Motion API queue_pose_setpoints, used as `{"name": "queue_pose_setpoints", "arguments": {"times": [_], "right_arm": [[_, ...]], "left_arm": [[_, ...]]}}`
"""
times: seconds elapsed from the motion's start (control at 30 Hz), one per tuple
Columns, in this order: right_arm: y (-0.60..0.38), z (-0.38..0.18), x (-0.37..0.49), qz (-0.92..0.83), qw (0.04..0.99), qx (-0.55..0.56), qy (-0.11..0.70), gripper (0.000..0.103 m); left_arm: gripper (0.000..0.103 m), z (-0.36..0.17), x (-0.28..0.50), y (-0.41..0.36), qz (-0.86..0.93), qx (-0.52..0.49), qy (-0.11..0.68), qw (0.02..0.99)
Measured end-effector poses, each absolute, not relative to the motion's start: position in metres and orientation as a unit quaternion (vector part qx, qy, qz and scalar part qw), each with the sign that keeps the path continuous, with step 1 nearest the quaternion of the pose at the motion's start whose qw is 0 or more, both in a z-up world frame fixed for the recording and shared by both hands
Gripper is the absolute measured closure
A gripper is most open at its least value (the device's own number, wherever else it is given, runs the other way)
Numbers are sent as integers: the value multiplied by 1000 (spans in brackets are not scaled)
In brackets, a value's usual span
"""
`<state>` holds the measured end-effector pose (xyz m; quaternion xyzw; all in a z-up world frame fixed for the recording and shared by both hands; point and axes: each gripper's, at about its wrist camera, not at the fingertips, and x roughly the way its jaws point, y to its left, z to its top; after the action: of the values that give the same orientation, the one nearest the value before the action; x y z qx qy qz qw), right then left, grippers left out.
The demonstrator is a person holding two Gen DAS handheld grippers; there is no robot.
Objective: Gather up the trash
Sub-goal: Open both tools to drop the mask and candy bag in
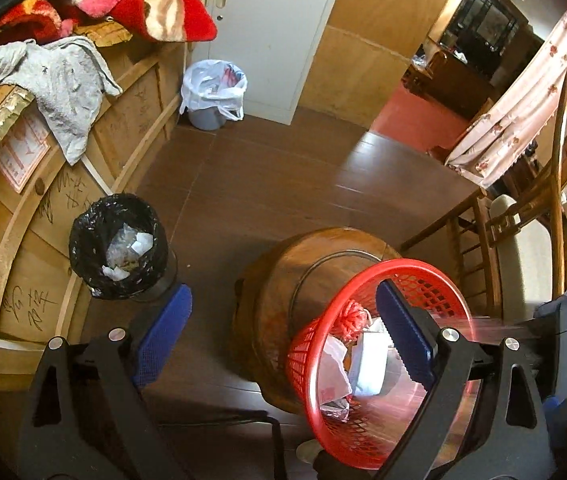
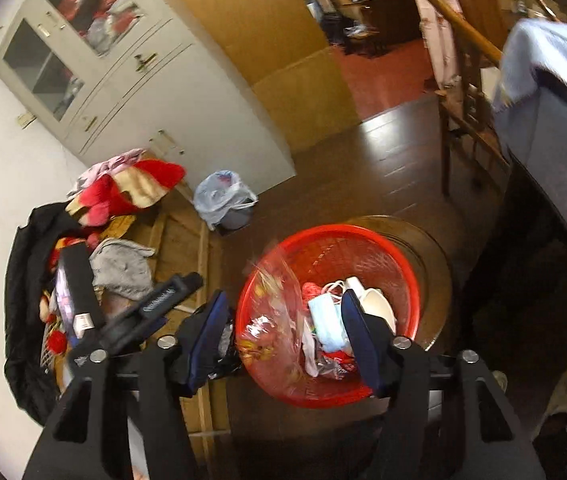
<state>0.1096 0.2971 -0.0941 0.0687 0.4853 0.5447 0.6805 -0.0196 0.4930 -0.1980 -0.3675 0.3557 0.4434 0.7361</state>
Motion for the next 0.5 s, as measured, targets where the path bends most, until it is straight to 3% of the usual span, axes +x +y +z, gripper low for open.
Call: {"name": "queue_pose_setpoints", "arguments": {"times": [0.5], "right_arm": [[164,-47,135,485,760,129,412,43]], "left_arm": [[12,-186,0,466,423,-326,358,766]]}}
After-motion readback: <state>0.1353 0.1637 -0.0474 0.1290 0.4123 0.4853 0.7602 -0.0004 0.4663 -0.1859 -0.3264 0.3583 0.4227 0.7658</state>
